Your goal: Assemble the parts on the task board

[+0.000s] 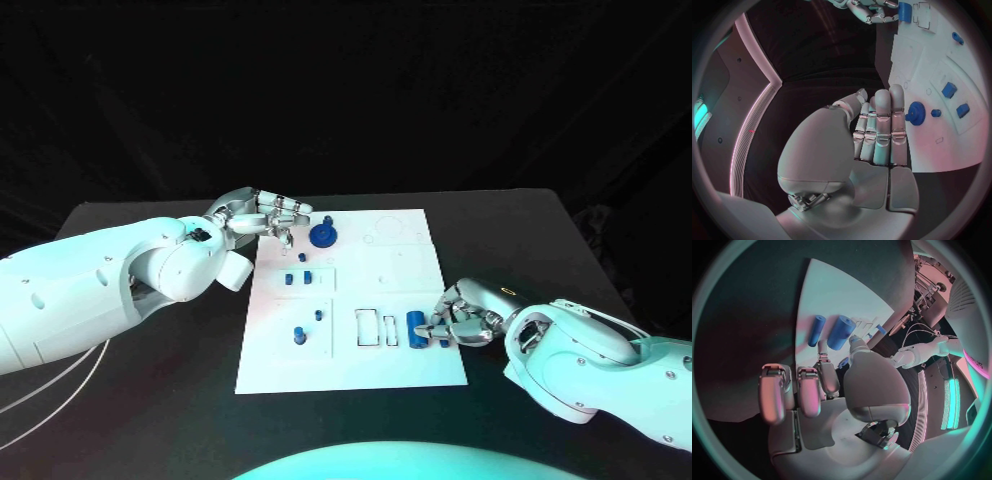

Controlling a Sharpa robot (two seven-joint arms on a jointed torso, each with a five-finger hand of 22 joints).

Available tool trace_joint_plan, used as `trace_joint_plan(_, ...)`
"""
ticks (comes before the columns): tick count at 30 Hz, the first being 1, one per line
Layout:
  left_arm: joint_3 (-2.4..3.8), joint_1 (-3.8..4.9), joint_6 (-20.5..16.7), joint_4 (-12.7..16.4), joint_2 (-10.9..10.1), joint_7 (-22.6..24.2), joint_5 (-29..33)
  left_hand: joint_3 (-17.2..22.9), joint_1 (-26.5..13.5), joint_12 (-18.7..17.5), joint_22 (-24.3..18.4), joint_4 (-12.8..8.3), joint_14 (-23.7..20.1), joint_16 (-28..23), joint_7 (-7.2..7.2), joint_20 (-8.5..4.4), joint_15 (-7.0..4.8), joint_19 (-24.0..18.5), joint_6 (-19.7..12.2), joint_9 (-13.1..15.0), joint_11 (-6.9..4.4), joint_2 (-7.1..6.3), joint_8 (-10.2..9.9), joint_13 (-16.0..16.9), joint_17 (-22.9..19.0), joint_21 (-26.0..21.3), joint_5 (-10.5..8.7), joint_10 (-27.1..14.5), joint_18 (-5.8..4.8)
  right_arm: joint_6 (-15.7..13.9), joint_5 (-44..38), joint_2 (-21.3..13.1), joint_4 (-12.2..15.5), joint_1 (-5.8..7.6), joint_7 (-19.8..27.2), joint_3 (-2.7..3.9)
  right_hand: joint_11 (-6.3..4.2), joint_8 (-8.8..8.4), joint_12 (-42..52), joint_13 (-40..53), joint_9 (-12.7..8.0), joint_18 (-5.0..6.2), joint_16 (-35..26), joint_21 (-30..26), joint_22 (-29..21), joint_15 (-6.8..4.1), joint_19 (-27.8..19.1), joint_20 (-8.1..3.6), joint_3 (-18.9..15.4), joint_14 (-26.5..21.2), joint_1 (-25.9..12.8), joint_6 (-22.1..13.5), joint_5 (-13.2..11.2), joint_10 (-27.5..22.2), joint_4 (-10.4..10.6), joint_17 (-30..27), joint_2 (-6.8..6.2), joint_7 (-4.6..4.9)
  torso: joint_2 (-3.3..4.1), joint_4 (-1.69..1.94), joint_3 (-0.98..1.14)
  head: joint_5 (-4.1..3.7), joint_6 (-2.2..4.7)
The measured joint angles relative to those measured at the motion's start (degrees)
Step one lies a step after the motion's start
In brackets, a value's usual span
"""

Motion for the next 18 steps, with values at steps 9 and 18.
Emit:
trace_joint_plan(9,0.00,0.00,0.1,0.0,-0.1,0.0,0.0,-0.2,0.0,0.0,-0.1,0.2,0.0,0.0,0.00,0.00,0.00,0.0,0.0,0.0,0.00,0.00,0.0,0.0,0.0,0.0,0.00,0.0,0.00,-0.7,-0.7,1.4,-0.4,-0.37,-0.6,-0.01,0.00,0.34,0.0,0.4,0.4,0.00,0.0,0.0,0.0,0.00,0.0,0.00,-0.5,0.0,0.5,0.0,0.0,0.0,0.5,0.0,0.02,0.00,0.01,-0.05,0.00,0.29,-0.23)
trace_joint_plan(18,-0.01,0.00,0.1,0.0,-0.2,0.0,0.0,-0.2,0.0,0.0,-0.1,0.2,0.0,0.0,0.00,0.00,0.00,0.0,0.0,0.0,0.00,0.00,0.0,0.0,0.0,0.0,0.00,0.0,0.00,-0.6,-1.4,3.2,-1.8,-0.72,-0.8,0.03,0.00,0.95,0.0,0.7,1.1,0.00,0.0,0.0,0.0,0.00,0.0,0.00,-0.8,0.0,1.7,0.0,0.0,0.0,0.8,0.0,0.23,0.00,0.01,0.01,-0.02,0.25,-0.27)
